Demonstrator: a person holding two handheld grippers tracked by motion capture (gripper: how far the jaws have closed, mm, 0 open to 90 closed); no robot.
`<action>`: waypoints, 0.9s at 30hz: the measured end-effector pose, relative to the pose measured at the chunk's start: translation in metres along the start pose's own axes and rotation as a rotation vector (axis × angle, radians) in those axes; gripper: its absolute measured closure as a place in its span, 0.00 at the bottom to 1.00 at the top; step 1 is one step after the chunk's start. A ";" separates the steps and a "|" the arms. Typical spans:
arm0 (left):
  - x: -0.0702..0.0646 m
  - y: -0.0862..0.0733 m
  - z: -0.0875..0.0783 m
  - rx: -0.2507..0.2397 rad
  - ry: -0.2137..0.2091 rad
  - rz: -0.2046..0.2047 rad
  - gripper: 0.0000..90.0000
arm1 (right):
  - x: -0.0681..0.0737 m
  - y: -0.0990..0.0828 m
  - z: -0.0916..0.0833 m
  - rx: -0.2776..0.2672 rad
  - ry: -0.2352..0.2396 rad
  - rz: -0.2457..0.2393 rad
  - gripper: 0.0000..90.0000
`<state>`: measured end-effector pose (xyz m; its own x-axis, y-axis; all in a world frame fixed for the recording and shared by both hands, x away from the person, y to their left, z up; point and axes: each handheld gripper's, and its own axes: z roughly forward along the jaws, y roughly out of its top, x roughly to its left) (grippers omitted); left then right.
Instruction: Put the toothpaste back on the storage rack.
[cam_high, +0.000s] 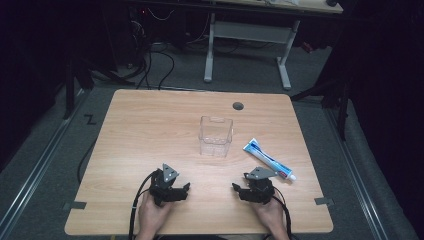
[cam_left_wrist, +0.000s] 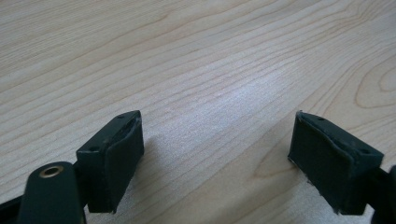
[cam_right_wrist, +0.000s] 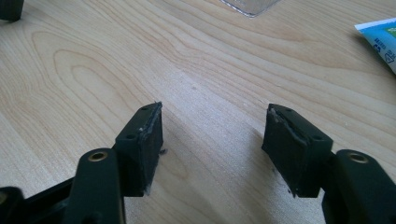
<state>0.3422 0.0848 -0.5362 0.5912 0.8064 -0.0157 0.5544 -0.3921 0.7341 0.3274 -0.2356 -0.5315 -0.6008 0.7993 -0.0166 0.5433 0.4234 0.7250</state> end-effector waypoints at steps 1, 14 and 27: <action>0.000 0.000 0.000 0.000 0.000 0.000 0.20 | 0.000 0.000 0.000 0.000 -0.001 0.000 0.40; 0.000 0.000 0.000 0.000 0.001 -0.001 0.20 | 0.000 0.000 0.000 0.002 -0.010 0.010 0.38; 0.000 0.000 0.000 0.000 0.001 -0.001 0.20 | 0.000 0.000 0.000 0.005 -0.015 0.012 0.37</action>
<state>0.3423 0.0846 -0.5362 0.5901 0.8072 -0.0156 0.5548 -0.3914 0.7342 0.3269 -0.2357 -0.5316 -0.5852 0.8106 -0.0184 0.5536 0.4160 0.7214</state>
